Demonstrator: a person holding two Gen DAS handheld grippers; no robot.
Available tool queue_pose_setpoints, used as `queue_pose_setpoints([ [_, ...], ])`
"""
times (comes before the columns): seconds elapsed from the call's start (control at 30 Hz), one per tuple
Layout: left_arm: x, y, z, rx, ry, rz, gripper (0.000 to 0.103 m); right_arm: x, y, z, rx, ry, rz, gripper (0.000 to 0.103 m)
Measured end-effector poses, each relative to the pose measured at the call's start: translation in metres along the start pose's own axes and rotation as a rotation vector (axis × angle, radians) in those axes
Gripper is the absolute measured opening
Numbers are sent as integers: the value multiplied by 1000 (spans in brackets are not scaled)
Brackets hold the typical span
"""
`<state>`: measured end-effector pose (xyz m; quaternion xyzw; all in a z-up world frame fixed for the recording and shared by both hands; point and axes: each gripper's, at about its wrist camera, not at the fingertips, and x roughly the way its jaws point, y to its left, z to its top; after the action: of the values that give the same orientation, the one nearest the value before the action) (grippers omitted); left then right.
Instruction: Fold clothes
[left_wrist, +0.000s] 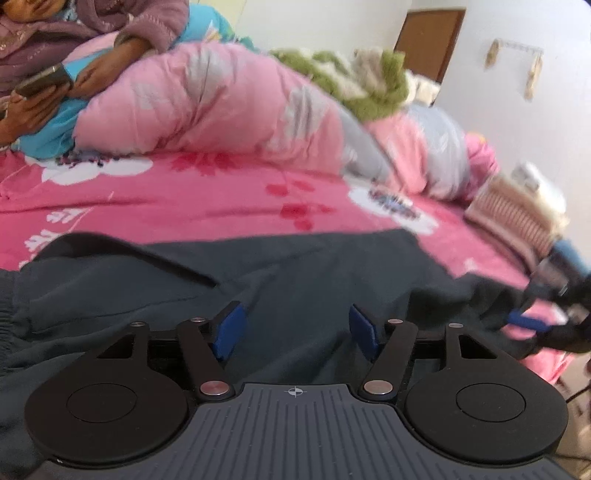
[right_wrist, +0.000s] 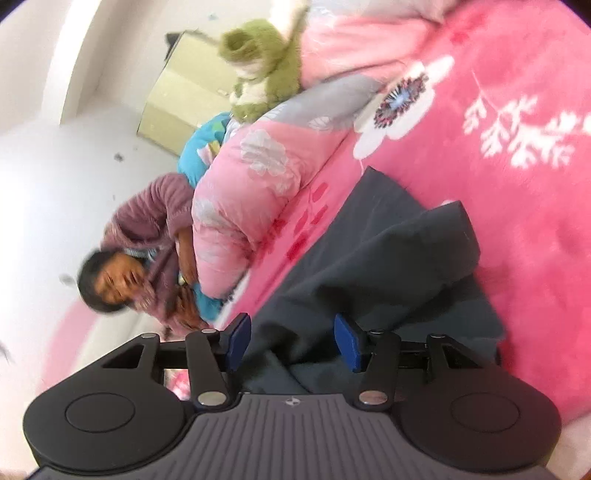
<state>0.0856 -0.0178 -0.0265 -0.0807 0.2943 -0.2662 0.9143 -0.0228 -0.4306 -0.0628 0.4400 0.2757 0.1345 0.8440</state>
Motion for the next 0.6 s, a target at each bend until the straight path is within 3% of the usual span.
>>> queue_pose_setpoints([
  [0.13,-12,-20,4,29,-30,-109,69,-1,9,-13,-82,18,-21,51],
  [0.3,10,-62,7,127,32,-202,73,-4,23,-28,-230,24,-97,49],
  [0.43,37,-81,9,160,77,-192,72,-8,32,-36,-319,16,-109,47],
  [0.47,44,-85,9,168,89,-189,70,-6,35,-37,-349,13,-116,46],
  [0.6,61,-86,14,112,140,-187,40,0,46,-42,-469,-1,-143,41],
])
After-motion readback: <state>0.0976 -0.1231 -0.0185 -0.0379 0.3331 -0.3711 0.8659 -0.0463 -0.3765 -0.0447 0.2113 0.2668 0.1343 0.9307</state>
